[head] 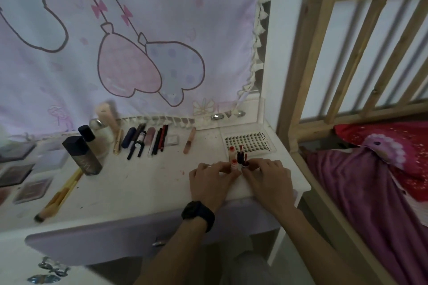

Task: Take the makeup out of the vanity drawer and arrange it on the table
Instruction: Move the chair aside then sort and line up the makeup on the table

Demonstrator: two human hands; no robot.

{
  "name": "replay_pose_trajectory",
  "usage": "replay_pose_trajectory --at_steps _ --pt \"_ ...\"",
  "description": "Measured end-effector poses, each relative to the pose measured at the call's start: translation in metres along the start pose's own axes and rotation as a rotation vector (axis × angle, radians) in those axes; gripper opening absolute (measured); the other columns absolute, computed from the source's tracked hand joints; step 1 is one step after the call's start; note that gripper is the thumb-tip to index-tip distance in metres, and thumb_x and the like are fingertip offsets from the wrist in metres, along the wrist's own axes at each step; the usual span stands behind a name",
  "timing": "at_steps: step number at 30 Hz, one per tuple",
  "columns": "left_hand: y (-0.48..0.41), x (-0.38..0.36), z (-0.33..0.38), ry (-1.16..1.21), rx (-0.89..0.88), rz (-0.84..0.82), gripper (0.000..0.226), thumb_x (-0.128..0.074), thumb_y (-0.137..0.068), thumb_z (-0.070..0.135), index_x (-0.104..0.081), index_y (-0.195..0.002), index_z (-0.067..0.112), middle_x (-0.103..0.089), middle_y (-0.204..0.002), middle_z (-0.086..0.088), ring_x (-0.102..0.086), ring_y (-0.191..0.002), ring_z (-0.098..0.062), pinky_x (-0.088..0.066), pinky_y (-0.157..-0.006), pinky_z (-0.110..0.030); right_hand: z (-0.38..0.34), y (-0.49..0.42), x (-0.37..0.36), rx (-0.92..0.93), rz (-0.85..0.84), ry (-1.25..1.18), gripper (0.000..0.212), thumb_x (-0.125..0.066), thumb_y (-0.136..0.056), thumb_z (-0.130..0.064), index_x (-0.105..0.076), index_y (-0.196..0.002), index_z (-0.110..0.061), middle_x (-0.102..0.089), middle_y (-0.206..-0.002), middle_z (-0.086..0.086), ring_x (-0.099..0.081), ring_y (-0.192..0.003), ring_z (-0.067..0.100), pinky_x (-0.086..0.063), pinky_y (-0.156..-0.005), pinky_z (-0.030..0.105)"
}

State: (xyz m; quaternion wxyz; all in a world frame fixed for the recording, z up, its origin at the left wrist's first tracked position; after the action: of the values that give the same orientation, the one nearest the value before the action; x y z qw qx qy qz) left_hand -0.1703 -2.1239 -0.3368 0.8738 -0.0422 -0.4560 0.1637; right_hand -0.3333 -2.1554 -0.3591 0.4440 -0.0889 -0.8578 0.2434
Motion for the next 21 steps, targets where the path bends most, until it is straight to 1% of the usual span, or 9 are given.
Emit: replay_pose_trajectory --at_steps 2,4,6,9,14,18,21 --pt "0.0010 -0.0005 -0.0013 -0.044 -0.029 0.022 0.033 -0.058 -0.088 0.062 -0.071 -0.108 0.039 -0.069 -0.107 0.015 -0.051 -0.106 -0.015 -0.031 -0.087 -0.031 0.0022 0.0009 -0.0017 0.009 0.038 0.029 0.015 -0.070 -0.090 -0.044 -0.071 -0.097 -0.031 -0.070 -0.091 -0.008 -0.056 -0.083 0.018 -0.033 -0.072 0.031" --pt "0.0014 -0.0016 -0.0030 -0.071 -0.054 0.046 0.032 -0.061 -0.087 0.059 -0.073 -0.106 0.037 -0.067 -0.107 0.010 -0.051 -0.104 -0.016 -0.031 -0.084 -0.031 0.0033 0.0012 -0.0034 0.002 0.058 0.039 0.015 -0.070 -0.089 -0.046 -0.072 -0.094 -0.031 -0.068 -0.086 -0.009 -0.050 -0.079 0.013 -0.031 -0.070 0.030" --pt "0.0008 -0.0026 -0.0036 -0.070 -0.048 0.059 0.032 -0.063 -0.086 0.058 -0.075 -0.105 0.035 -0.066 -0.106 0.008 -0.051 -0.102 -0.016 -0.030 -0.082 -0.030 0.0033 0.0016 -0.0042 -0.009 0.067 0.040 0.015 -0.071 -0.089 -0.047 -0.073 -0.090 -0.031 -0.066 -0.083 -0.010 -0.044 -0.077 0.010 -0.030 -0.069 0.029" --pt "-0.0011 -0.0034 -0.0030 -0.060 -0.034 0.066 0.032 -0.063 -0.086 0.059 -0.076 -0.102 0.034 -0.066 -0.101 0.008 -0.050 -0.100 -0.017 -0.029 -0.079 -0.030 0.0010 0.0011 -0.0037 -0.022 0.068 0.042 0.016 -0.070 -0.089 -0.047 -0.074 -0.089 -0.030 -0.066 -0.080 -0.010 -0.041 -0.075 0.010 -0.030 -0.068 0.030" --pt "-0.0019 -0.0041 -0.0019 -0.060 -0.025 0.062 0.031 -0.065 -0.084 0.059 -0.078 -0.096 0.034 -0.065 -0.089 0.007 -0.048 -0.093 -0.019 -0.031 -0.075 -0.032 -0.0018 0.0006 -0.0023 -0.058 0.044 0.050 0.018 -0.069 -0.090 -0.046 -0.075 -0.091 -0.029 -0.067 -0.083 -0.007 -0.053 -0.079 0.019 -0.033 -0.070 0.032" --pt "-0.0022 -0.0044 -0.0020 -0.041 -0.018 0.068 0.031 -0.066 -0.084 0.059 -0.078 -0.097 0.033 -0.068 -0.090 0.006 -0.051 -0.096 -0.021 -0.040 -0.080 -0.034 -0.0031 -0.0012 -0.0014 -0.083 0.007 0.054 0.022 -0.065 -0.092 -0.049 -0.076 -0.097 -0.030 -0.069 -0.089 -0.007 -0.055 -0.085 0.019 -0.032 -0.073 0.032" --pt "-0.0025 -0.0042 -0.0022 -0.029 -0.030 0.073 0.030 -0.066 -0.084 0.058 -0.078 -0.096 0.033 -0.067 -0.086 0.006 -0.052 -0.093 -0.021 -0.044 -0.080 -0.037 -0.0026 -0.0017 -0.0012 -0.090 -0.001 0.045 0.024 -0.065 -0.092 -0.050 -0.076 -0.098 -0.031 -0.069 -0.089 -0.007 -0.055 -0.086 0.019 -0.033 -0.074 0.032"
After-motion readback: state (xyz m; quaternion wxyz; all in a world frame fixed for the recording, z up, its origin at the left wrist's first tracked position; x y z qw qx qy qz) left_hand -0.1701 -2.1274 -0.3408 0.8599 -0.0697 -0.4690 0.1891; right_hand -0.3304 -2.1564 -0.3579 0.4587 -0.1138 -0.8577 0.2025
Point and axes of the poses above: each hand's wrist, its own y-axis away from the middle knuckle, its own x-axis out of the back of the hand, z = x × y, the point moved 2 cm from there along -y, towards the middle knuckle
